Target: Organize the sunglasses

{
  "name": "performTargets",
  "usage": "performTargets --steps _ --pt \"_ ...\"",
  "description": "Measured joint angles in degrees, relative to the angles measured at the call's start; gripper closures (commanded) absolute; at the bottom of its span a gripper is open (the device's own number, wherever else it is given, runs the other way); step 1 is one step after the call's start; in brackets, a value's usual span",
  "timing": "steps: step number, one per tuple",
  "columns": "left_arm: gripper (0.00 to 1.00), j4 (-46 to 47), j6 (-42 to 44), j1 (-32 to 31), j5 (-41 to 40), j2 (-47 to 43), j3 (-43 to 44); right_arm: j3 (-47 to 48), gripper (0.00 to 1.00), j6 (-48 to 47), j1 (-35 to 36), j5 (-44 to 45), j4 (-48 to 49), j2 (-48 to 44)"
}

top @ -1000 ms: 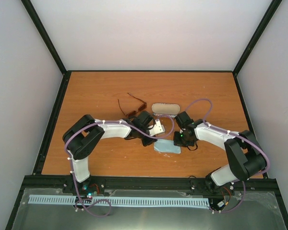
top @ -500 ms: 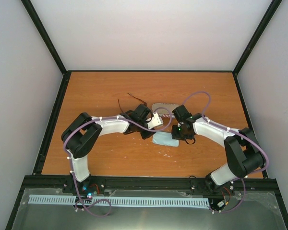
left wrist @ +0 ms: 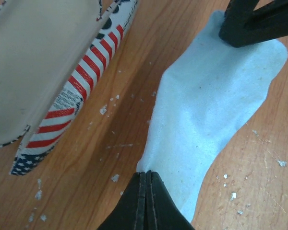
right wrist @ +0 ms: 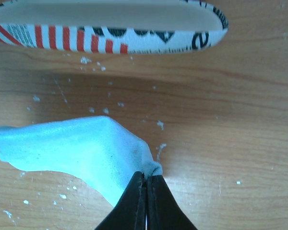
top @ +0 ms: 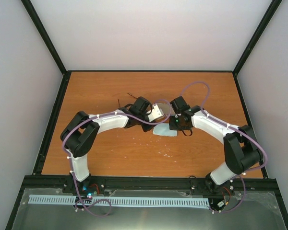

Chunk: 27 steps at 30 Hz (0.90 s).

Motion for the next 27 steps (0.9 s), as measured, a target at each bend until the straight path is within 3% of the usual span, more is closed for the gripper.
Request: performTargets --steps 27 --pt "0.99 -4.98 3.61 6.97 1.79 8.76 14.58 15.74 0.97 -6.88 -6.34 -0.26 -1.97 12.09"
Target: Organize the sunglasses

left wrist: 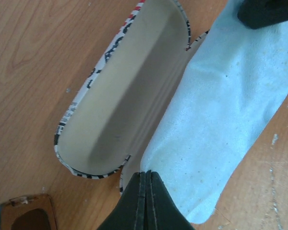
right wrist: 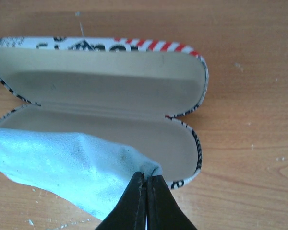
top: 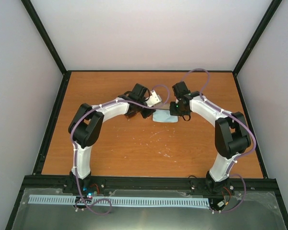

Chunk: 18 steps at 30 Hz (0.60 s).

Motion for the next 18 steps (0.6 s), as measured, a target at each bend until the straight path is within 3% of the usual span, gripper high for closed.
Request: performTargets --steps 18 --pt "0.99 -2.45 0.90 2.08 2.32 6.21 6.34 6.49 0.97 -2.60 -2.23 -3.10 -0.46 7.91"
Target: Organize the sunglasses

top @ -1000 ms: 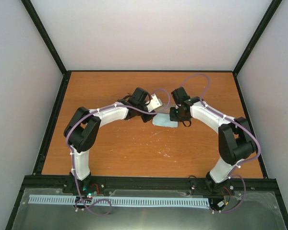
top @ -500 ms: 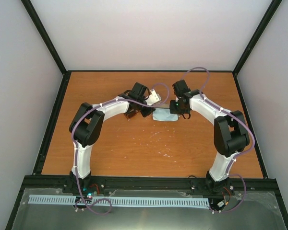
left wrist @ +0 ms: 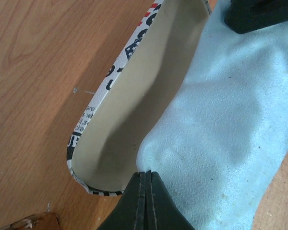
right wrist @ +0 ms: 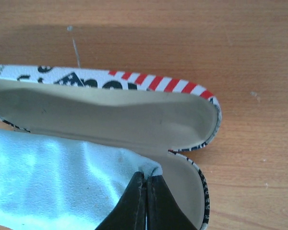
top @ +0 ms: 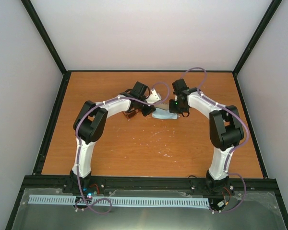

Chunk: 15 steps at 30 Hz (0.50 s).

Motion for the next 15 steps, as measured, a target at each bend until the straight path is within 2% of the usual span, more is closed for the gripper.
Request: performTargets --steps 15 --pt "0.99 -1.36 0.72 1.51 0.87 3.76 4.83 4.22 0.97 -1.14 -1.40 -1.36 0.09 4.94"
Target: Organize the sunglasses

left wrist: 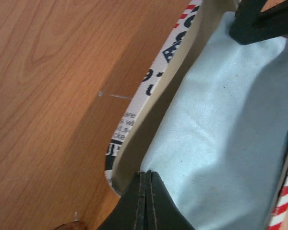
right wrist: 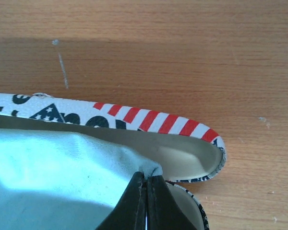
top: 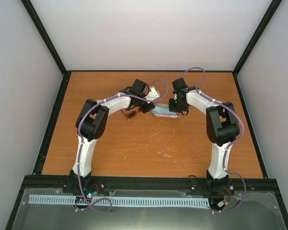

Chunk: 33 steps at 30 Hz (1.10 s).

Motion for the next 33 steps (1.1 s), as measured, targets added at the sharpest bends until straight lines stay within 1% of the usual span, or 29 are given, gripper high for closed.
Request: performTargets --steps 9,33 --pt "0.99 -0.48 0.52 1.46 0.24 1.11 1.77 0.39 0.97 -0.09 -0.48 -0.11 1.33 0.66" --pt "0.99 -0.90 0.50 1.64 1.53 2.84 3.82 0.90 0.97 -0.13 -1.31 0.11 3.63 0.66"
